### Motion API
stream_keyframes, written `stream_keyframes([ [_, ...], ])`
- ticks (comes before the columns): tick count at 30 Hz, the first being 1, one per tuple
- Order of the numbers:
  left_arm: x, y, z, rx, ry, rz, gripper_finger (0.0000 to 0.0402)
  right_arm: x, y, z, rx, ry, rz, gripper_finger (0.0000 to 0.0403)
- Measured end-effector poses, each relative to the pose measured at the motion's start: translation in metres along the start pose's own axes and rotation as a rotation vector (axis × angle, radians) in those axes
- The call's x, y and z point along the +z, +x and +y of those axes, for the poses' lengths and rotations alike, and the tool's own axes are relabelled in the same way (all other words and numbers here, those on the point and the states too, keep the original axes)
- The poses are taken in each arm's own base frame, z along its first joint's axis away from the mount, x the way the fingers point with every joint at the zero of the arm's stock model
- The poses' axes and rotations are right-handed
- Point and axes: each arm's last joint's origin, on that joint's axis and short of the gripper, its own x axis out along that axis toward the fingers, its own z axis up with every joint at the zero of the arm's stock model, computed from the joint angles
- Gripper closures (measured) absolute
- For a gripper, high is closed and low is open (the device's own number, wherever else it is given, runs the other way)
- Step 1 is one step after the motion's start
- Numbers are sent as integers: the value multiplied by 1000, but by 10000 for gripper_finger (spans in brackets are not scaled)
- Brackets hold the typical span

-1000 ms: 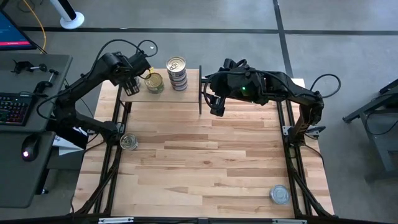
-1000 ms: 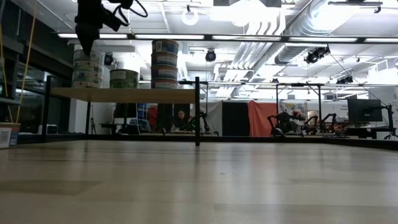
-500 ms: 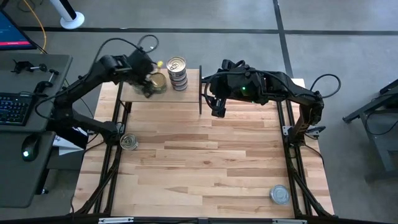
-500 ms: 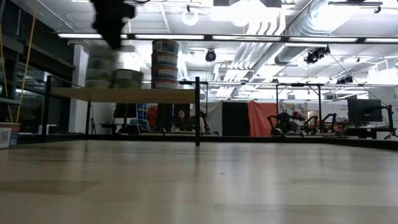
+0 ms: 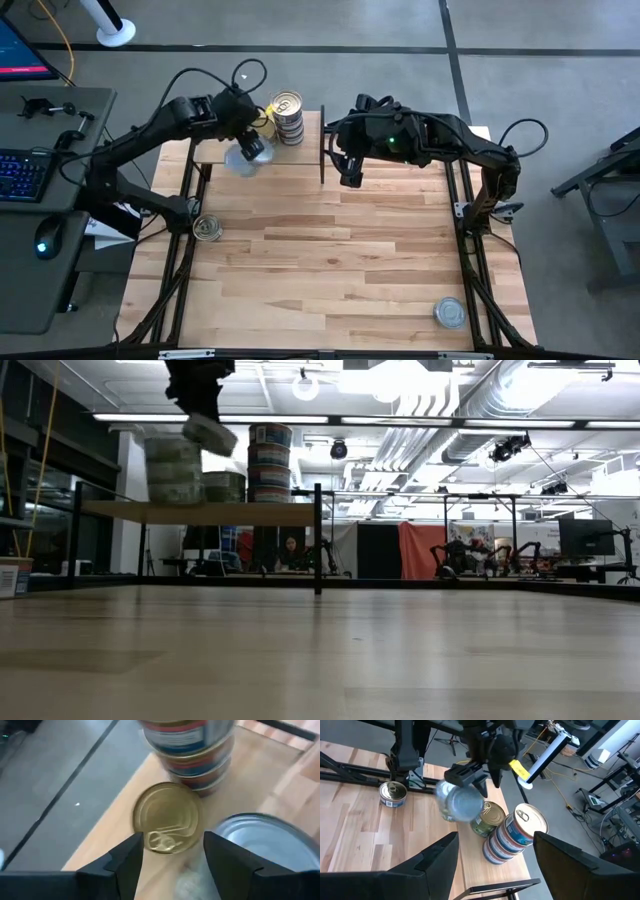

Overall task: Stack canned seafood by type on shelf
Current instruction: Stack the green-white tuna can on top of the green-white tuna cans on the shelf, then put the green-white tuna can on the shelf

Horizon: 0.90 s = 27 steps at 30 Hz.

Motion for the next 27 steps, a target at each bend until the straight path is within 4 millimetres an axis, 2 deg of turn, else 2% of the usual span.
stream_keyframes([
  [10,-2,0,6,9,15,11,204,0,0,0,1,4,1,155],
  [27,-8,-14,11,11,1,-30,204,0,0,0,4,1,1,155],
])
